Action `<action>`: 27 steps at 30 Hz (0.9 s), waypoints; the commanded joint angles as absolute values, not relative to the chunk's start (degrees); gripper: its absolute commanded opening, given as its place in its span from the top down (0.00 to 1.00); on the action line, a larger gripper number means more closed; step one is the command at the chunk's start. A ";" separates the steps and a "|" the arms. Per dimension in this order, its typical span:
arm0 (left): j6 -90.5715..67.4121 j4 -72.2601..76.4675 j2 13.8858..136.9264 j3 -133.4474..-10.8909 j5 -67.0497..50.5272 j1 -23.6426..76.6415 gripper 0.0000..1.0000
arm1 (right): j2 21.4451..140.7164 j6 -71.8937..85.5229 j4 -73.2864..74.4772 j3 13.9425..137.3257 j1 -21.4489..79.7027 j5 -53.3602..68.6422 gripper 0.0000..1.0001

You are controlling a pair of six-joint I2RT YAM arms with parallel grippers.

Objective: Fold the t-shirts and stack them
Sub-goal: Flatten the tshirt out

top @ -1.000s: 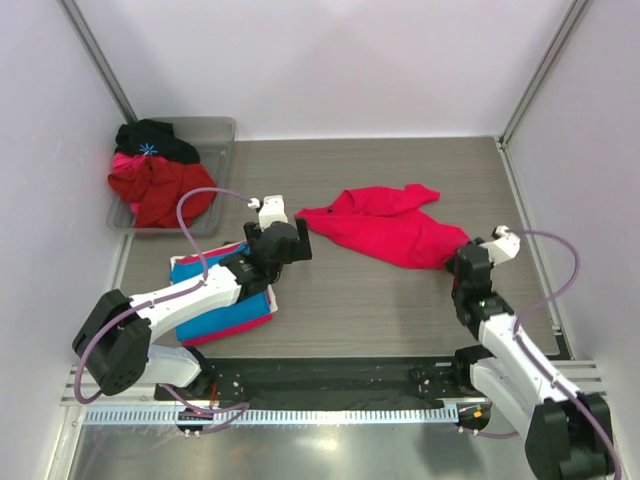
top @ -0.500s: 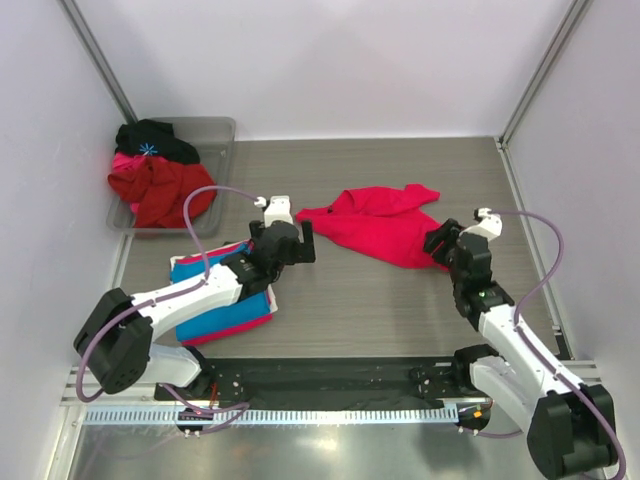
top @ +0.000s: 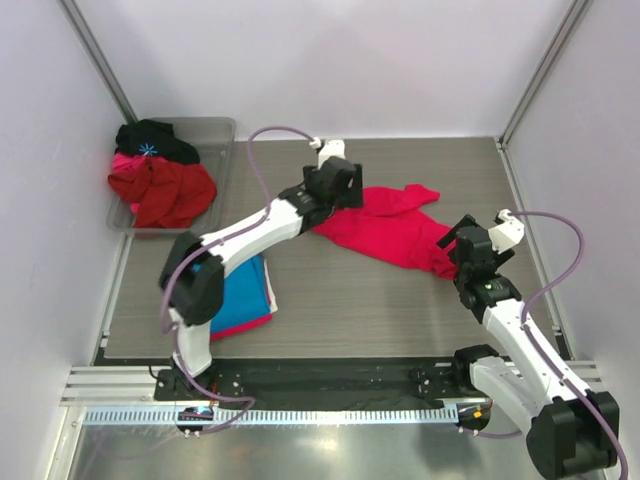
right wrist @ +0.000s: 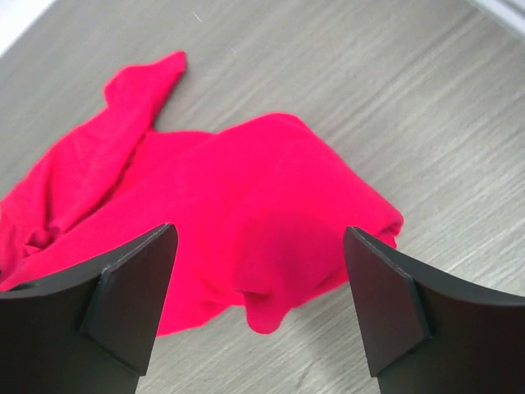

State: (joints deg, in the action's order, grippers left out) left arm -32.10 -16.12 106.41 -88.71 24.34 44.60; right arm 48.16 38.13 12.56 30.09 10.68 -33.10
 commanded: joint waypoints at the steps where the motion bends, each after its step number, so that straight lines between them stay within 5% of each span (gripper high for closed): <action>1: -30.50 -26.79 118.16 -103.29 23.20 44.56 0.15 | 49.83 41.92 14.06 29.97 9.76 -34.72 0.14; 7: -31.55 -33.57 131.90 -119.86 20.40 42.98 0.20 | 47.20 45.09 14.15 26.28 8.79 -31.73 0.18; 16: -38.23 -31.30 138.60 -123.40 10.38 37.79 0.21 | 48.51 43.77 13.80 24.17 8.00 -28.74 0.13; 27: -41.66 -25.32 146.33 -131.04 0.28 37.09 0.44 | 49.92 43.95 11.87 22.94 7.82 -28.83 0.19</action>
